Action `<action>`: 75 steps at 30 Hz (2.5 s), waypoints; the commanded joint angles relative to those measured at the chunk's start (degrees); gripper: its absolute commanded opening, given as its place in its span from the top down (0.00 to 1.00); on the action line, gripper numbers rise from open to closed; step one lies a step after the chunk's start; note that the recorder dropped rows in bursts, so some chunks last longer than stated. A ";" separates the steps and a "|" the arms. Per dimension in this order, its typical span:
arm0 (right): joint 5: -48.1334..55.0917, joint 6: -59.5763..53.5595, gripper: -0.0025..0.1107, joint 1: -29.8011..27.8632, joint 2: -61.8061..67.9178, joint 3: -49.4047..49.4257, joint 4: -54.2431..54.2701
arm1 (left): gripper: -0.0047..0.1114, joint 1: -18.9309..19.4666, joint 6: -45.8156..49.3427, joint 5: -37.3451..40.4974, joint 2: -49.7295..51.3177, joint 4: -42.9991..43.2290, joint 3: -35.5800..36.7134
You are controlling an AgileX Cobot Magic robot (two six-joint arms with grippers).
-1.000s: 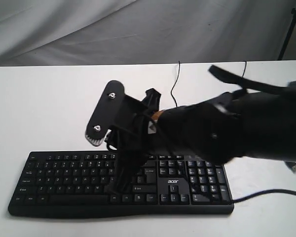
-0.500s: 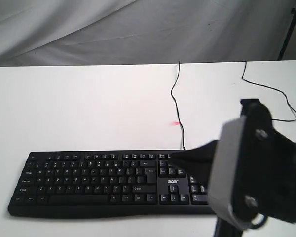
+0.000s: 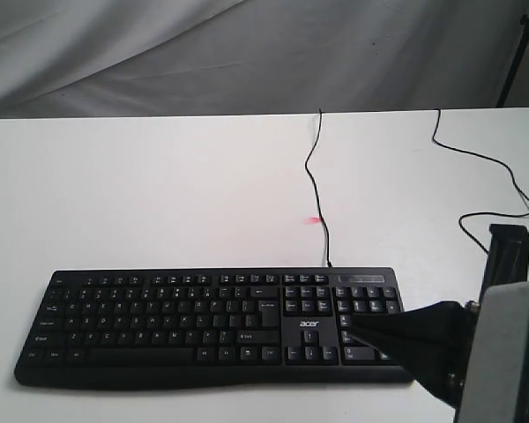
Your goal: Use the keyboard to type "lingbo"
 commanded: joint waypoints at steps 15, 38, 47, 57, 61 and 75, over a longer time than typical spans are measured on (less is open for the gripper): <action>4.61 -0.15 0.98 -26.95 -25.96 0.39 1.21 | 0.95 -0.22 -0.16 -0.25 0.18 -0.03 0.29; -1.29 26.43 0.98 -41.36 -37.34 12.14 -16.49 | 0.95 -0.22 -0.16 -0.25 0.18 -0.03 0.29; -7.94 33.98 0.98 -41.36 -37.63 20.74 -20.38 | 0.95 -0.22 -0.16 -0.25 0.18 -0.03 0.29; 3.90 34.22 0.98 -41.36 -46.19 20.85 -20.38 | 0.95 -0.22 -0.16 -0.25 0.18 -0.03 0.29; 4.44 34.22 0.98 -41.36 -46.24 20.85 -20.38 | 0.95 -0.22 -0.16 -0.25 0.18 -0.03 0.29; 4.43 34.22 0.98 -41.36 -46.24 20.85 -20.13 | 0.95 -0.22 -0.16 -0.25 0.18 -0.03 0.29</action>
